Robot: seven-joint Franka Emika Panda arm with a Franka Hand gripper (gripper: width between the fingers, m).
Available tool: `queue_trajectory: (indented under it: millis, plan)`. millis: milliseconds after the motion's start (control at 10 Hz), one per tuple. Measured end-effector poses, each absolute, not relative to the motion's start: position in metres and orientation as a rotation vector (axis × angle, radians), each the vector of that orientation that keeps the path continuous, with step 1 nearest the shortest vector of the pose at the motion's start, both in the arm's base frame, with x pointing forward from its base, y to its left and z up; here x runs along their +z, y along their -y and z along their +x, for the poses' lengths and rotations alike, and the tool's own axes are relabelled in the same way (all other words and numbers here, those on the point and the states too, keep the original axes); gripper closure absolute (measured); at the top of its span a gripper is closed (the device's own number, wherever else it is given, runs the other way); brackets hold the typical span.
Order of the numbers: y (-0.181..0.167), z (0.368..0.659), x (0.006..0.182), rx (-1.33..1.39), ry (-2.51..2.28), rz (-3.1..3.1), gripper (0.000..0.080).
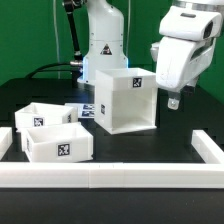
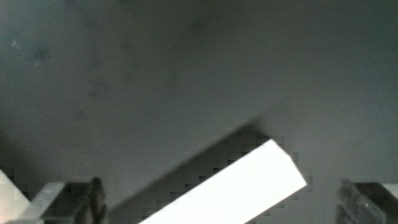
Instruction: Assemble drawer
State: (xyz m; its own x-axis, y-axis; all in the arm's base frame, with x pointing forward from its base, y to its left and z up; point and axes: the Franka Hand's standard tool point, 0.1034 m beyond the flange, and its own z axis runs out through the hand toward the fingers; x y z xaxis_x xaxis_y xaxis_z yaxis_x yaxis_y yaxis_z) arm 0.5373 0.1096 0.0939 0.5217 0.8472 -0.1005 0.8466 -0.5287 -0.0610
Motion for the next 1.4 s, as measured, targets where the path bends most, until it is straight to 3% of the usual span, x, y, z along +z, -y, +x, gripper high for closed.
queue_trajectory:
  millis: [700,1100,1400]
  plan:
    - [-0.108,0.535,0.095,0.198,1.521,-2.745,0.0150]
    - [-0.095,0.499,0.112,0.166,1.416,-2.816,0.0150]
    - [-0.097,0.497,0.112,0.151,1.196,-2.907,0.0150]
